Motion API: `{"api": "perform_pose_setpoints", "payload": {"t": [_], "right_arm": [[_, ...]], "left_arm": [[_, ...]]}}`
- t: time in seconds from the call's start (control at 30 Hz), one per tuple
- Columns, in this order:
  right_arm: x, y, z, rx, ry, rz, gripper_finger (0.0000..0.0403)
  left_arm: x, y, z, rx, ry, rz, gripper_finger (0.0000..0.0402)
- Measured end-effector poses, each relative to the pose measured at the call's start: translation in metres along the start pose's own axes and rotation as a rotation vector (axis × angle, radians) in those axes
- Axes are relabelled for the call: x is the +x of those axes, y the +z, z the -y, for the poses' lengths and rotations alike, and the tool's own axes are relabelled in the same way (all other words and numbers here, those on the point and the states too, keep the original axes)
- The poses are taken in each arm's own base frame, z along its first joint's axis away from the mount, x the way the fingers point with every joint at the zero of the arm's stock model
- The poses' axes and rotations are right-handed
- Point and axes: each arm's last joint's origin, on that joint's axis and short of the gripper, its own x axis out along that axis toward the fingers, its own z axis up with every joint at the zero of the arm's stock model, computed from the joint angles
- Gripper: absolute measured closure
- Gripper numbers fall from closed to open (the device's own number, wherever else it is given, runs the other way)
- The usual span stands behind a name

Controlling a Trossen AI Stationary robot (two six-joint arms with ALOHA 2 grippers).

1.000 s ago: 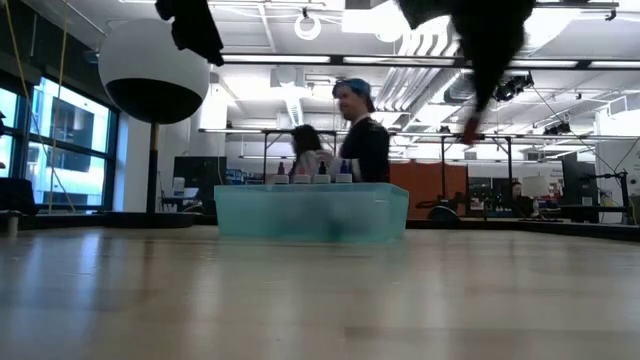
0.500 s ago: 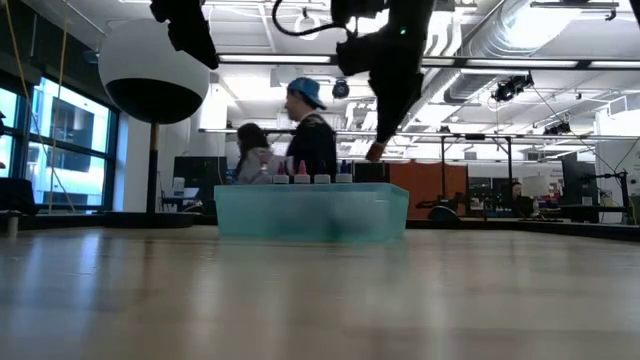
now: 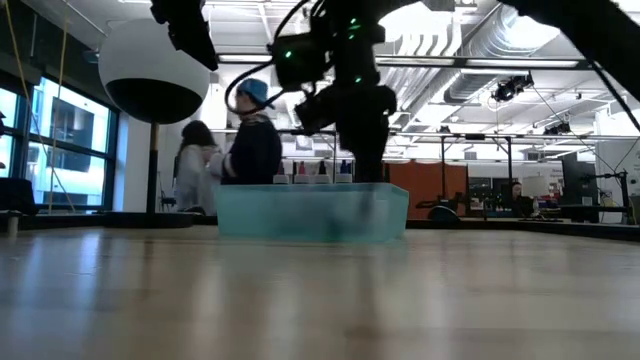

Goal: Pick & Place food coloring
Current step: Put the orange food coloring bottle into the bin, then return to Home Position

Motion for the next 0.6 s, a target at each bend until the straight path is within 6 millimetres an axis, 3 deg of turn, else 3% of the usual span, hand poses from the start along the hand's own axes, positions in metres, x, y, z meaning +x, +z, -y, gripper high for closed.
{"api": "perform_pose_setpoints", "payload": {"t": [0.23,0.6], "right_arm": [[0.027,0.008,-0.001,-0.020,0.056,-0.085,0.0352],[0.029,0.009,0.000,0.006,0.013,-0.083,0.0281]], "left_arm": [[0.000,-0.001,0.000,0.006,0.002,-0.008,0.0192],[0.000,-0.002,0.000,0.007,0.003,-0.026,0.0192]]}}
